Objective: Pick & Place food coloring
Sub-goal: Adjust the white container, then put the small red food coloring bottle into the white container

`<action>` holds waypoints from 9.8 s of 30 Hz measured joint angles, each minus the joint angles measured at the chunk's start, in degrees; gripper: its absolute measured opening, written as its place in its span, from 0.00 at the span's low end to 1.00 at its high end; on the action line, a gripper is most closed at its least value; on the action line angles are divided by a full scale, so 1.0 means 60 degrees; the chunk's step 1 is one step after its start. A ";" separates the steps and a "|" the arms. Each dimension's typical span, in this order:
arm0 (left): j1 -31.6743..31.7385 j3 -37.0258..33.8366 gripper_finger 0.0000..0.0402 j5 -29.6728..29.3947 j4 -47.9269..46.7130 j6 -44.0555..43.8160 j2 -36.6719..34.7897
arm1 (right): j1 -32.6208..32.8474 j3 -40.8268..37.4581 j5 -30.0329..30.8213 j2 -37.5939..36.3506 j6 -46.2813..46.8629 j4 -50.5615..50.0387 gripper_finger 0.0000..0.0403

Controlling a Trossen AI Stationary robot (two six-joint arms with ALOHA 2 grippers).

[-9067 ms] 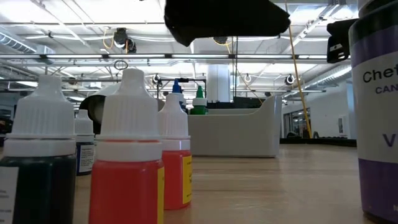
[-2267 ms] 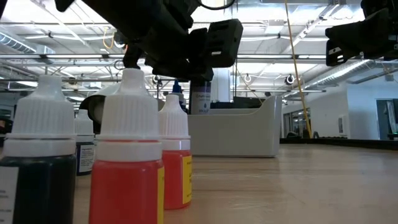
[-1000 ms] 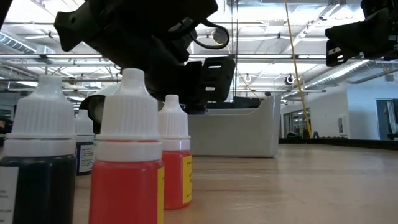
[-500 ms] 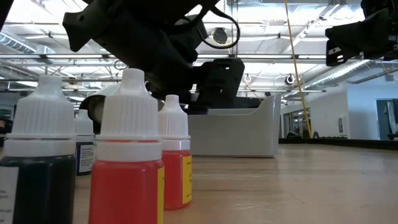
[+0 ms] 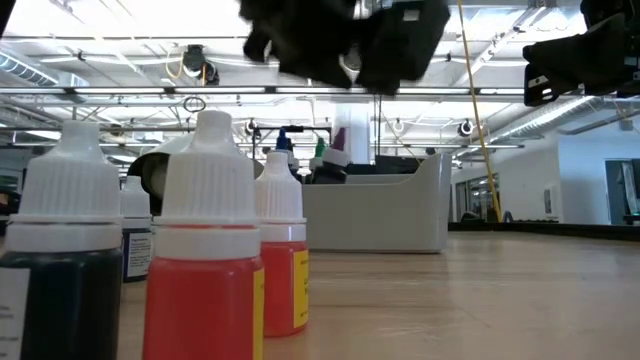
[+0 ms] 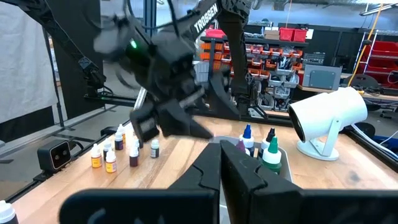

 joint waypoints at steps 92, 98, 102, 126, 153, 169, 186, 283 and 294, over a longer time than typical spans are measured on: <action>0.0802 -0.7768 0.01 0.4823 0.3076 -0.4272 -0.3340 | -0.1563 -0.0397 0.1220 0.7943 0.1064 0.4291 0.00; 0.0802 -0.7426 0.01 0.5032 0.3189 -0.4190 -0.2907 | -0.1574 -0.0397 0.1217 0.8249 0.0990 0.4570 0.00; 0.0795 -0.6925 0.01 0.5247 0.3194 -0.3808 -0.2617 | -0.1574 -0.0397 0.1216 0.8388 0.0928 0.4709 0.00; 0.1159 -0.6049 0.01 0.5050 0.1683 -0.3887 -0.2330 | -0.1384 -0.0365 0.0491 0.9722 0.2404 0.5671 0.00; 0.1466 -0.6049 0.01 0.5183 0.1268 -0.3879 -0.2337 | -0.0987 0.0812 0.2397 1.1885 0.1846 0.6153 0.00; 0.2044 -0.6071 0.01 0.5376 0.1168 -0.3563 -0.2337 | -0.0922 0.1329 0.1253 1.2374 0.1832 0.6329 0.00; 0.1635 -0.6064 0.01 0.5587 0.1288 -0.3653 -0.2337 | -0.0940 0.1348 0.1494 1.2551 0.1869 0.6328 0.00; -0.0979 -1.3677 0.01 0.7365 1.1919 0.7789 -1.0435 | 0.2419 0.1333 -0.0203 0.8067 0.0069 0.4658 0.00; 0.0330 -1.4653 0.01 0.7094 1.3021 0.6338 -1.1058 | 0.2204 0.1333 0.0248 0.8067 0.0003 0.4974 0.00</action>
